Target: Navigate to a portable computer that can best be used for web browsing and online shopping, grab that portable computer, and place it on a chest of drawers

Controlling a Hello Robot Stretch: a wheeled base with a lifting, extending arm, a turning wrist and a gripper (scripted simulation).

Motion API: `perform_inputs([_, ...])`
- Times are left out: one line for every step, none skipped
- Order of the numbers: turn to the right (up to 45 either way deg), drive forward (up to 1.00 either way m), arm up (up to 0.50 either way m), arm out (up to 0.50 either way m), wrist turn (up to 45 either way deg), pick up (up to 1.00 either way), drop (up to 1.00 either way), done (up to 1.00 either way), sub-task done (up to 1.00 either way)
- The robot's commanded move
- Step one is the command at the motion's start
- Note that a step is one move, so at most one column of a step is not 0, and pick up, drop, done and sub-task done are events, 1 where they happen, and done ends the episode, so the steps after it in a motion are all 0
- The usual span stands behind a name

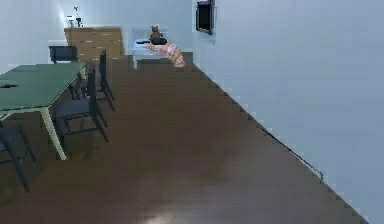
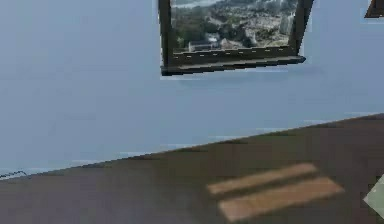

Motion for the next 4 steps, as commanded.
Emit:
perform_inputs([-9.0, 0.00, 0.00, 0.00, 0.0, 0.00, 0.00, 0.00, 0.00])
perform_inputs([0.0, 1.00, 0.00, 0.00, 0.0, 0.00, 0.00, 0.00, 0.00])
perform_inputs([-3.0, 0.00, 0.00, 0.00, 0.0, 0.00, 0.00, 0.00, 0.00])
perform_inputs([0.0, 0.85, 0.00, 0.00, 0.0, 0.00, 0.00, 0.00, 0.00])
